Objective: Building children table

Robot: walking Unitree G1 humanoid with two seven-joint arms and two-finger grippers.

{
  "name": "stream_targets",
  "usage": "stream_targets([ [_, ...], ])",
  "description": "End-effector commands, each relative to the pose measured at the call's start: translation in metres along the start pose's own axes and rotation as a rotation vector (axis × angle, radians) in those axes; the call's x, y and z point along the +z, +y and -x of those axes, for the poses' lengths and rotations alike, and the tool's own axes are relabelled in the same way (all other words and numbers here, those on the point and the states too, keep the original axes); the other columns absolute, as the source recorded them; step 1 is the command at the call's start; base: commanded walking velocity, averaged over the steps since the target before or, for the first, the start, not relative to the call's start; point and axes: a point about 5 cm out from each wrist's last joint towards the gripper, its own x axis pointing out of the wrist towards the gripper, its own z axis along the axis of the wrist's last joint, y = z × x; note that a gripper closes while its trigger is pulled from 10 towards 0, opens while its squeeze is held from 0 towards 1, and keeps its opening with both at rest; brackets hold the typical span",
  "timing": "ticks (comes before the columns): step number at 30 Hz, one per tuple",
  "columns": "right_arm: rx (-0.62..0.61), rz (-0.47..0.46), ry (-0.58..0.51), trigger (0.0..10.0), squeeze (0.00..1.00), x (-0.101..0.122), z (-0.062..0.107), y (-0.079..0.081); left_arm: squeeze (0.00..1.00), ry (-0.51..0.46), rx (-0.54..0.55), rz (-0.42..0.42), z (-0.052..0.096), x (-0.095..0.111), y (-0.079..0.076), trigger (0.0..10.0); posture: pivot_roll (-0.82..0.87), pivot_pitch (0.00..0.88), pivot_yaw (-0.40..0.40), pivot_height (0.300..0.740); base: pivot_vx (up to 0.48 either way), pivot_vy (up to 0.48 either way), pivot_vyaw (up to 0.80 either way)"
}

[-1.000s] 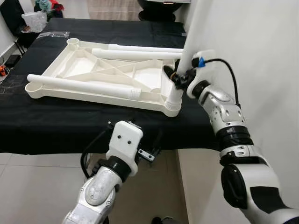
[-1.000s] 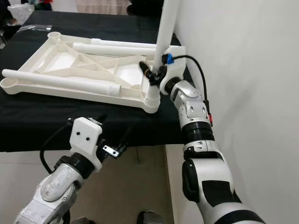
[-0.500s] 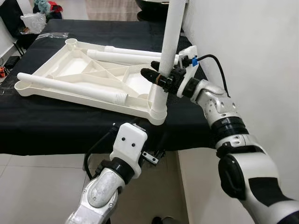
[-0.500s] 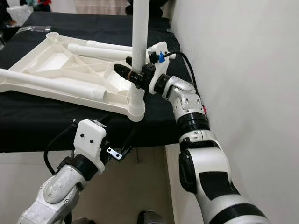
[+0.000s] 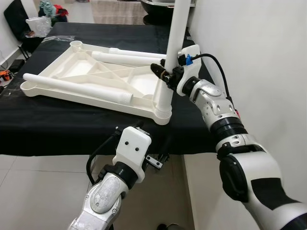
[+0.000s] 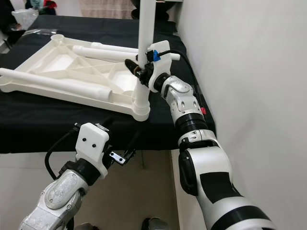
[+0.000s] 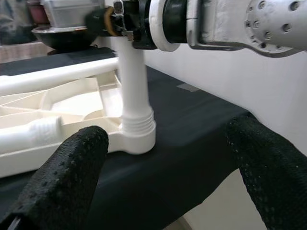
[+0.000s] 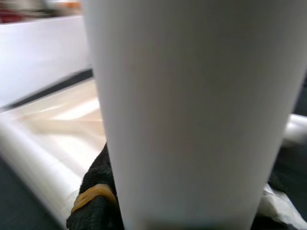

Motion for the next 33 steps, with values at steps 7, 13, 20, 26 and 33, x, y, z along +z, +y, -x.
stream_targets([
  [7,-0.589,-0.095,-0.043,0.0,0.00,0.001,0.022,-0.031,0.00,0.014,0.007,-0.009,-0.001,-0.003,0.001,10.0,0.06,0.094,-0.096,0.740,0.000,0.000,0.00],
  [13,-0.530,-0.152,-0.039,10.0,0.00,-0.001,0.015,0.004,0.00,0.015,0.008,-0.009,-0.002,-0.004,0.000,10.0,0.07,0.097,-0.097,0.740,0.000,0.000,0.00],
  [20,-0.305,-0.131,-0.129,10.0,1.00,0.015,0.005,0.026,0.00,0.020,0.011,-0.012,0.000,-0.004,0.002,10.0,0.06,0.099,-0.099,0.740,0.000,0.000,0.00],
  [26,-0.059,-0.154,-0.073,10.0,0.00,0.017,0.003,0.017,0.00,0.018,0.013,-0.011,-0.001,-0.004,0.002,10.0,0.06,0.099,-0.098,0.740,0.000,0.000,0.00],
  [33,0.107,-0.126,0.001,10.0,0.00,0.009,0.006,0.002,0.00,0.017,0.014,-0.013,-0.002,-0.004,0.002,10.0,0.06,0.099,-0.098,0.740,0.000,0.000,0.00],
])
